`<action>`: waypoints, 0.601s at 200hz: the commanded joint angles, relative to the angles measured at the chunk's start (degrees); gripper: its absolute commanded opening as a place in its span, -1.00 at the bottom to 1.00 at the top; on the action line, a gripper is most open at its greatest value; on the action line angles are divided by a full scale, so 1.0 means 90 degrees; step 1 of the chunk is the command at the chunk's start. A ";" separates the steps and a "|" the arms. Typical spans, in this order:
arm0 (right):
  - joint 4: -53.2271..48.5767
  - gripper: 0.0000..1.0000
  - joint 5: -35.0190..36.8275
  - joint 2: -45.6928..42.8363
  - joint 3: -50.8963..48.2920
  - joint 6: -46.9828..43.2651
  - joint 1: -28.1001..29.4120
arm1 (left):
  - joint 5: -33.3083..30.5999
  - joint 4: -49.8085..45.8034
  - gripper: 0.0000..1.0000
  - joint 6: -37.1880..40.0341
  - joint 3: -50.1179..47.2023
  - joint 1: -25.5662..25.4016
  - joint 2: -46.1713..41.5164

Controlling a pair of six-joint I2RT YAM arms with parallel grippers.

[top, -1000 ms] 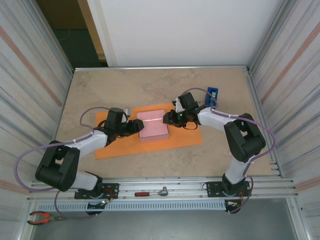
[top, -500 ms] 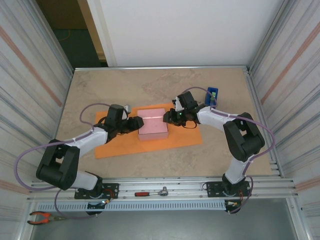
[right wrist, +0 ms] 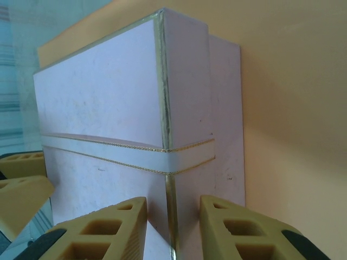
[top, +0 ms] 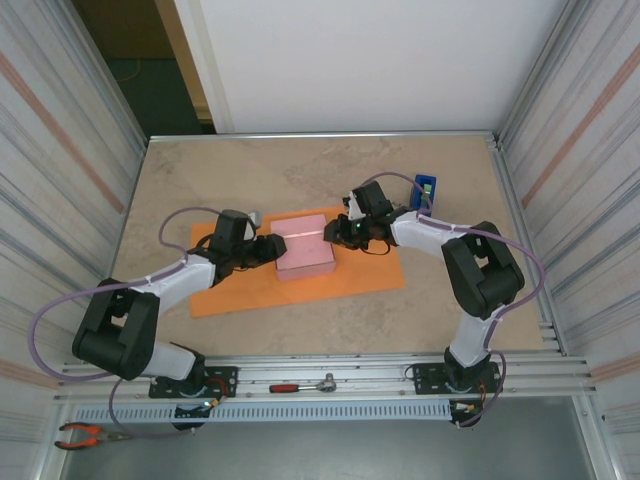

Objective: Wrap the gift box in paper

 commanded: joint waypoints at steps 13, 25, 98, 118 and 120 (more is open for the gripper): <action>0.0273 -0.41 -0.0261 0.0084 -0.0005 0.0134 0.0144 | 0.0108 0.0150 -0.04 0.0157 -0.0096 0.0042 -0.0144; 0.0302 -0.41 -0.0255 0.0072 -0.0049 0.0153 0.0144 | 0.0086 0.0140 -0.04 0.0174 -0.0106 0.0042 -0.0149; 0.0395 -0.41 -0.0230 -0.0205 -0.0208 0.0240 0.0224 | 0.0088 0.0108 -0.03 0.0187 -0.0115 0.0061 -0.0149; 0.0413 -0.41 -0.0228 -0.0230 -0.0273 0.0270 0.0236 | 0.0087 0.0118 -0.02 0.0174 -0.0150 0.0061 -0.0158; 0.0422 -0.41 -0.0229 -0.0235 -0.0282 0.0276 0.0235 | 0.0085 0.0120 -0.02 0.0176 -0.0146 0.0061 -0.0166</action>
